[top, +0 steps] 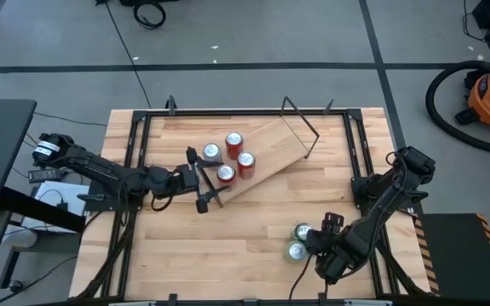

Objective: Place canned beverage on shelf
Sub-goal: Put the blue soda can on the shelf

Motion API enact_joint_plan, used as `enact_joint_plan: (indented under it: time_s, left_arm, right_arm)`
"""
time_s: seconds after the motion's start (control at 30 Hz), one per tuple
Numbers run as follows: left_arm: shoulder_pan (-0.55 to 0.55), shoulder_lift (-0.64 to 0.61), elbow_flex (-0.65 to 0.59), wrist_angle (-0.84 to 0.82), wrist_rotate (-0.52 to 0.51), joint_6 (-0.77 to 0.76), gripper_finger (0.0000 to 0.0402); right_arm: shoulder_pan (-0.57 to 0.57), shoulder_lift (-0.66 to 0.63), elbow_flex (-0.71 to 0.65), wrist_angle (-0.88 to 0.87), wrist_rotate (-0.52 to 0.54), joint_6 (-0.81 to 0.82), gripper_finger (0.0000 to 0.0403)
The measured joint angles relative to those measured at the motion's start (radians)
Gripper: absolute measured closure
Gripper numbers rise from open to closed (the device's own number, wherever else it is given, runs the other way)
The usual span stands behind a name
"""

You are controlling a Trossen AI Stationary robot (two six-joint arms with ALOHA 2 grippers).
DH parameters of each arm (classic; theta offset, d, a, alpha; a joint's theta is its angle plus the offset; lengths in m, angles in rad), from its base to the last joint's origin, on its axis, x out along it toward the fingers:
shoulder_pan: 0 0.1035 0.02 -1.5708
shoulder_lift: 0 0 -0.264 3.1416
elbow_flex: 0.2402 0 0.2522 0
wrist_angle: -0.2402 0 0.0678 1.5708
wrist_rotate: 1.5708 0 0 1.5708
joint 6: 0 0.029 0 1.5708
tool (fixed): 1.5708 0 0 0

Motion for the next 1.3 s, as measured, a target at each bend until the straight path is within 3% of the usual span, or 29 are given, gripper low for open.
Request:
enact_joint_plan:
  time_s: [0.33,0.7,1.07,1.3]
  left_arm:
    - [-0.001,0.0,0.0,-0.003,0.001,-0.008,0.0065]
    - [-0.001,0.0,0.0,-0.011,0.003,-0.008,0.0065]
    - [-0.001,0.0,0.0,-0.013,0.003,-0.008,0.0065]
    - [0.0,0.0,0.0,-0.028,0.003,-0.034,0.0065]
  right_arm:
    - [-0.024,0.0,-0.036,0.011,-0.027,-0.002,0.0062]
    - [-0.027,-0.002,-0.038,-0.005,-0.071,-0.01,0.0142]
    - [-0.027,-0.005,-0.039,-0.156,-0.101,0.017,0.0144]
    - [-0.035,-0.077,-0.039,-0.18,-0.029,-0.004,0.0144]
